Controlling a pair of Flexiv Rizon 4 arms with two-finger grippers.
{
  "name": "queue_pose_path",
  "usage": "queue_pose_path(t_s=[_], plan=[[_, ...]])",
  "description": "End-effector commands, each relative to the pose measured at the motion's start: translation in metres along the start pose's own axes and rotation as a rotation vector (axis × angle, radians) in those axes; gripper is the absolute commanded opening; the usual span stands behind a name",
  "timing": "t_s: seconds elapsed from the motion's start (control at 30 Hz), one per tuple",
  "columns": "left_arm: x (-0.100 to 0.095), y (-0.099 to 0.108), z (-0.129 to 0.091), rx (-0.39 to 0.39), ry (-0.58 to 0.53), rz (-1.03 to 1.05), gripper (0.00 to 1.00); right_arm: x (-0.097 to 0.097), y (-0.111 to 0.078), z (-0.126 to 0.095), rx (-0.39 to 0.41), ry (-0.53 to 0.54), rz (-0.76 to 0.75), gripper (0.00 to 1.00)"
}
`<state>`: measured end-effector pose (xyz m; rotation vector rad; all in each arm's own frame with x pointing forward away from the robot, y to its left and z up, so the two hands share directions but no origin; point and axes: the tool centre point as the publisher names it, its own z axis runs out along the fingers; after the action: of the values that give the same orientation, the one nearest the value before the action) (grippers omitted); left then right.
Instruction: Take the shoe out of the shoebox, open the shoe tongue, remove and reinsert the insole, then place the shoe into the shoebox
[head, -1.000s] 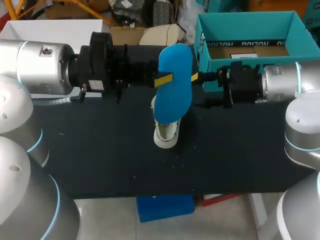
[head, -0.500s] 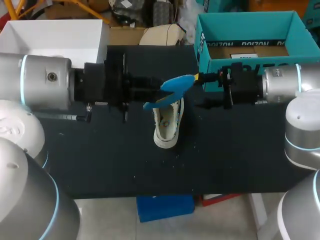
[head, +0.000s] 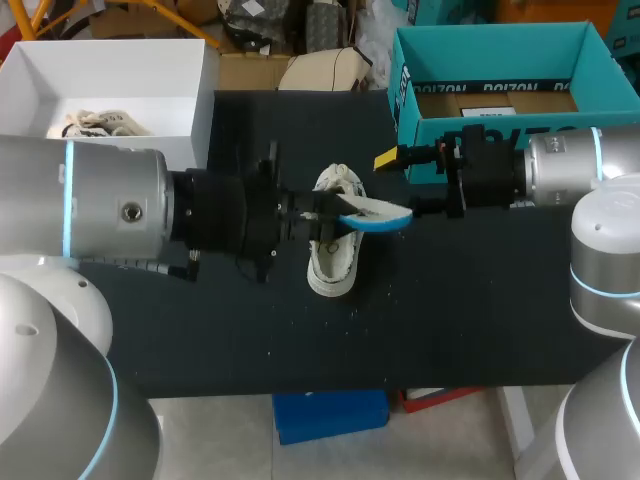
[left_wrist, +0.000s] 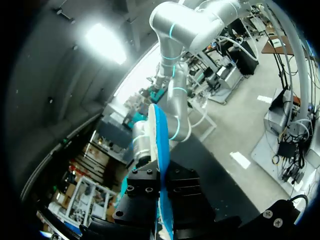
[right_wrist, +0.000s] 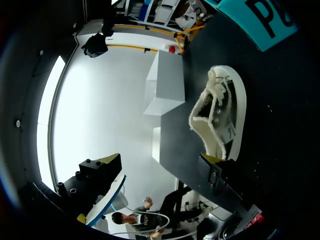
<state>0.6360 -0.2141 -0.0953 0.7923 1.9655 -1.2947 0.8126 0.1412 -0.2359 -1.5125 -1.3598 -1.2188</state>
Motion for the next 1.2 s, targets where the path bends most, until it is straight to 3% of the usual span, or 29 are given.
queue_pose_path(t_s=[0.03,0.17,0.67,0.77,0.83,0.97,1.2], plan=[[0.042,0.019,-0.005,0.159,-0.086,0.132,0.00,0.000,0.000,0.001,-0.003,0.001,0.000,1.00],[0.064,0.023,-0.006,0.216,-0.042,0.299,0.00,0.000,0.000,0.001,-0.003,0.001,0.000,1.00],[0.064,0.023,-0.006,0.216,-0.042,0.299,0.00,0.000,0.000,0.001,-0.003,0.001,0.000,1.00],[0.083,0.008,0.009,0.246,-0.040,0.482,0.00,0.000,0.000,0.001,-0.003,0.001,0.000,1.00],[0.097,0.011,0.017,0.224,-0.017,0.552,0.00,0.000,0.000,0.001,-0.003,0.001,0.000,1.00],[0.119,0.022,0.024,0.207,-0.046,0.636,0.00,0.000,0.000,0.001,-0.003,0.001,0.000,1.00],[0.137,0.048,0.027,0.229,-0.098,0.744,0.00,0.000,0.000,0.001,-0.003,0.001,0.000,1.00]])
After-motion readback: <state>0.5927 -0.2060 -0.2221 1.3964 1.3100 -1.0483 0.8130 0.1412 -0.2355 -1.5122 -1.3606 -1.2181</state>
